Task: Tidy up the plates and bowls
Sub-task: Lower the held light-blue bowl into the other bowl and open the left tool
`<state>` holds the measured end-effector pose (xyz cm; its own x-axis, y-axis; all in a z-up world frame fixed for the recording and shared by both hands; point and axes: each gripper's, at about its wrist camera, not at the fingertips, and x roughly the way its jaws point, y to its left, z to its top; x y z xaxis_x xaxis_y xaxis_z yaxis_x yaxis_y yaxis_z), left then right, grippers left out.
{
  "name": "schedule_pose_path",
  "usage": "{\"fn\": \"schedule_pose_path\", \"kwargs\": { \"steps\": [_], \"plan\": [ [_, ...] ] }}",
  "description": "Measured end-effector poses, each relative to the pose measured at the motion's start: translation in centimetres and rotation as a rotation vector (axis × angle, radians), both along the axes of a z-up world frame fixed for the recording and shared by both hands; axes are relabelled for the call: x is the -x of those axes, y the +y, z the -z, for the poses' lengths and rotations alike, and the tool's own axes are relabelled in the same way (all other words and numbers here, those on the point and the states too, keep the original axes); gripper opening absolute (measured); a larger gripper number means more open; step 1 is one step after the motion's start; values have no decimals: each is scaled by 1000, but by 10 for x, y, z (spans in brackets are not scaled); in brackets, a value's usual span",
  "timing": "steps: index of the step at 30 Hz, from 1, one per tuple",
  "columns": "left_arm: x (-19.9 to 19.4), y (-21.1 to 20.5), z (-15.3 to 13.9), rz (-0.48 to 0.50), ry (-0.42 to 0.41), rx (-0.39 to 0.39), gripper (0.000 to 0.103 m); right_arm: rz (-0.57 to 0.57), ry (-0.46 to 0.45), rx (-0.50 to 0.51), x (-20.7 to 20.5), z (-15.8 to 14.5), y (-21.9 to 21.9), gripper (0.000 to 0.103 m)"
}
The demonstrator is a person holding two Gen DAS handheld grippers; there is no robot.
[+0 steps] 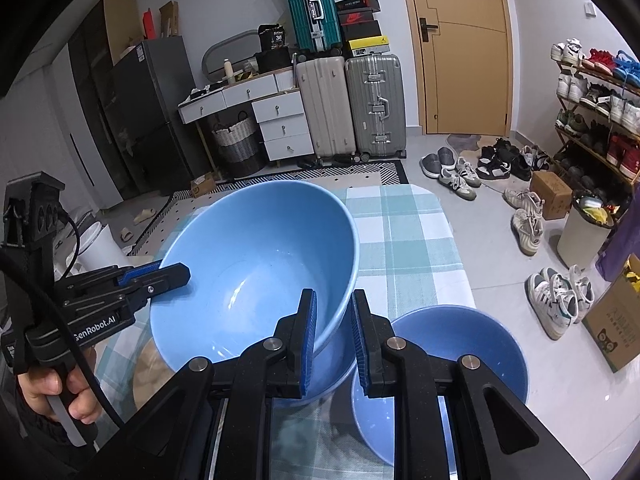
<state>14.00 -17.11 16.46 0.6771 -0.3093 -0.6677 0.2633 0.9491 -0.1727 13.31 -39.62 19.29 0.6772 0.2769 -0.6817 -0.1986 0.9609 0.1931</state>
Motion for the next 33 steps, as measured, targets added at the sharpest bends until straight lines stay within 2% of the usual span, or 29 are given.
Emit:
{"fn": "schedule_pose_path", "kwargs": {
  "steps": [15, 33],
  "plan": [
    [-1, 8, 36, -9, 16, -18, 14, -11, 35, 17, 9, 27, 11, 18],
    [-30, 14, 92, -24, 59, -52, 14, -15, 93, 38, -18, 68, 17, 18]
  ]
}}
